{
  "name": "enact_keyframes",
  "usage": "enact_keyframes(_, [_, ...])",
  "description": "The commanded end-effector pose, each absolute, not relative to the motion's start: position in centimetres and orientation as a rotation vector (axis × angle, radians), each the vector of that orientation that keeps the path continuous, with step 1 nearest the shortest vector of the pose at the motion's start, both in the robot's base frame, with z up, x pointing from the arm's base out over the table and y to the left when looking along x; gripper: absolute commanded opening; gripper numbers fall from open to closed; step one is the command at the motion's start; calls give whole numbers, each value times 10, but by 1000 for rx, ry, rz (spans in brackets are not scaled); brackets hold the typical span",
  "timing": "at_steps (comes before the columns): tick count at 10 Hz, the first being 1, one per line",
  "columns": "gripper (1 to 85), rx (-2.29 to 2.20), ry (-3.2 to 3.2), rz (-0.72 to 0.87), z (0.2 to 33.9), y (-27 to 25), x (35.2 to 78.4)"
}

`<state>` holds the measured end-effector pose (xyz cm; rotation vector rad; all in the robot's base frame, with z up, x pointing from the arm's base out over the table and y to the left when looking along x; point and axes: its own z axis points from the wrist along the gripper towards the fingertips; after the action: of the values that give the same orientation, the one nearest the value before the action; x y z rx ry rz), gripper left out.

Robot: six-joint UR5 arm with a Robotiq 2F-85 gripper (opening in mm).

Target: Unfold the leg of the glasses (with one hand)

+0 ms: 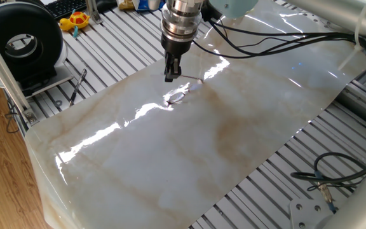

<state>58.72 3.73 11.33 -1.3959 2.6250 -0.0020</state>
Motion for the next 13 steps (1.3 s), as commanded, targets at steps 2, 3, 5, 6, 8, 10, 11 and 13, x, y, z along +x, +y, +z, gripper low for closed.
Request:
enact_keyframes(2, [363, -1397, 2620, 9, 117, 36, 587])
enact_keyframes(3, [363, -1399, 2619, 12, 118, 35, 586])
enact_keyframes(5, [363, -1401, 2620, 23, 121, 35, 585])
enact_keyframes(6, [363, -1404, 2619, 21, 123, 34, 585])
enact_keyframes(8, [360, -1408, 2625, 16, 127, 32, 583])
enact_keyframes(10, [340, -1406, 2632, 1, 131, 29, 582])
enact_keyframes(11, [333, -1406, 2633, -1, 131, 28, 582])
enact_keyframes(13, [233, -1391, 2638, -12, 133, 25, 583])
